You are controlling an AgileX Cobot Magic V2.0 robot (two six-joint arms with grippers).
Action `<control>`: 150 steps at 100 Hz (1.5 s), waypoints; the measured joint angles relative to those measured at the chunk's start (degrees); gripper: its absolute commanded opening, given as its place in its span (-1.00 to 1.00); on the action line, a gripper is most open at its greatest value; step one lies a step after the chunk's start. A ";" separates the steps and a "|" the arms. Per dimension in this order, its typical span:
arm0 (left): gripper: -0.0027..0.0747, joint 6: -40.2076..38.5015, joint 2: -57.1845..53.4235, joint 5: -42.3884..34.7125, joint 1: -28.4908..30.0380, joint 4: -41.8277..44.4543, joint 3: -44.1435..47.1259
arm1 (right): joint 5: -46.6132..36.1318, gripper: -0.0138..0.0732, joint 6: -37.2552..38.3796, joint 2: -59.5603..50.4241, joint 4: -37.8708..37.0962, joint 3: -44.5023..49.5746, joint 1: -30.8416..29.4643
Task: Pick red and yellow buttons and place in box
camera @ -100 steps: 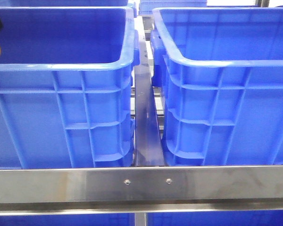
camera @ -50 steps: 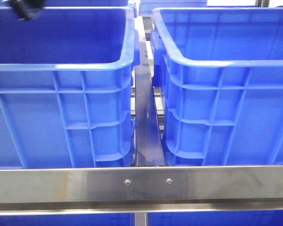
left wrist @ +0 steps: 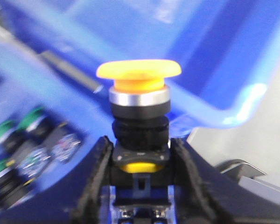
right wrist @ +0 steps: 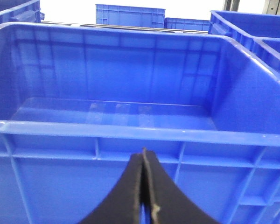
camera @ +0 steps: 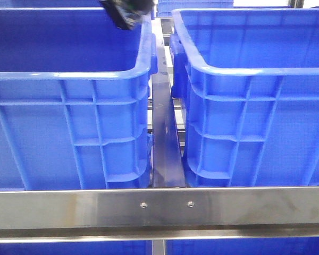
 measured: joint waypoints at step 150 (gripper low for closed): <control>-0.83 0.13 0.52 -0.98 -1.96 -0.04 0.00 | 45.54 0.62 -12.57 46.20 40.62 -50.89 0.11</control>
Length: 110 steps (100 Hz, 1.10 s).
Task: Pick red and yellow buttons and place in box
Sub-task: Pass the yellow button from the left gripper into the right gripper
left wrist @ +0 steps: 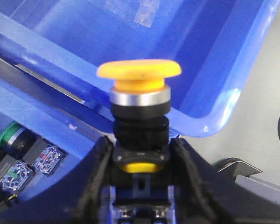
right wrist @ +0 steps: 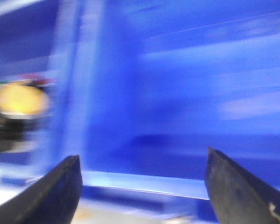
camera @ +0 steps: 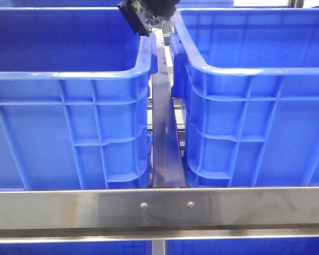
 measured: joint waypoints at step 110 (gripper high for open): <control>-0.83 0.00 0.00 0.00 0.00 0.00 0.00 | 6.91 0.09 -13.38 35.20 27.87 -16.46 14.68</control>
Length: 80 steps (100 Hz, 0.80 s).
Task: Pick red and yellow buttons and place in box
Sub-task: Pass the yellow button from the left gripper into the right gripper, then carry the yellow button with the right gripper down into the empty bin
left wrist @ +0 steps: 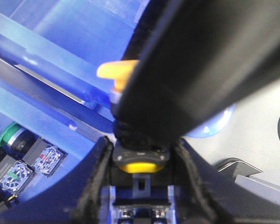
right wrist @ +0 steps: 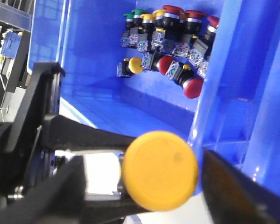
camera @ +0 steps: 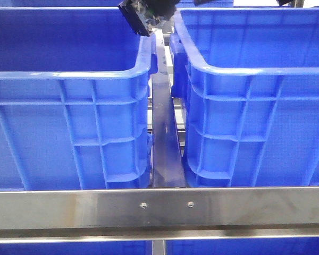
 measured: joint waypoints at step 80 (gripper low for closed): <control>0.83 0.00 0.00 0.23 0.00 0.00 0.00 | -1.81 -0.11 -5.61 0.20 -0.68 -6.05 -7.56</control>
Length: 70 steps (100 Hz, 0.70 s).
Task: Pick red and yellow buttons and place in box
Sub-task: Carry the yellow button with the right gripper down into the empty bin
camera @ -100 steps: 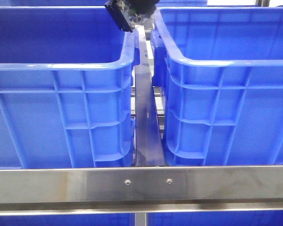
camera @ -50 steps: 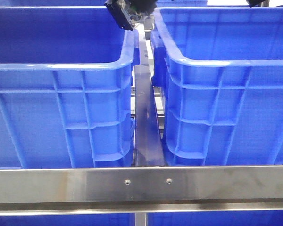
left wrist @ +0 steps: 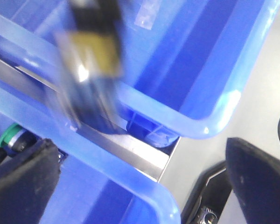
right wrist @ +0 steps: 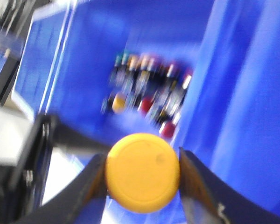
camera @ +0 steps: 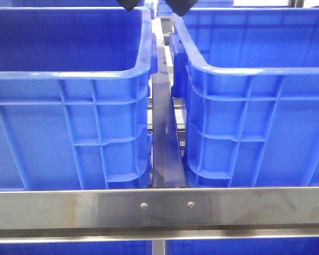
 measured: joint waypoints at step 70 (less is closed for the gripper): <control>0.83 0.00 0.00 0.86 0.00 0.00 0.00 | -26.22 -0.11 -16.78 12.01 -10.76 -1.94 -5.79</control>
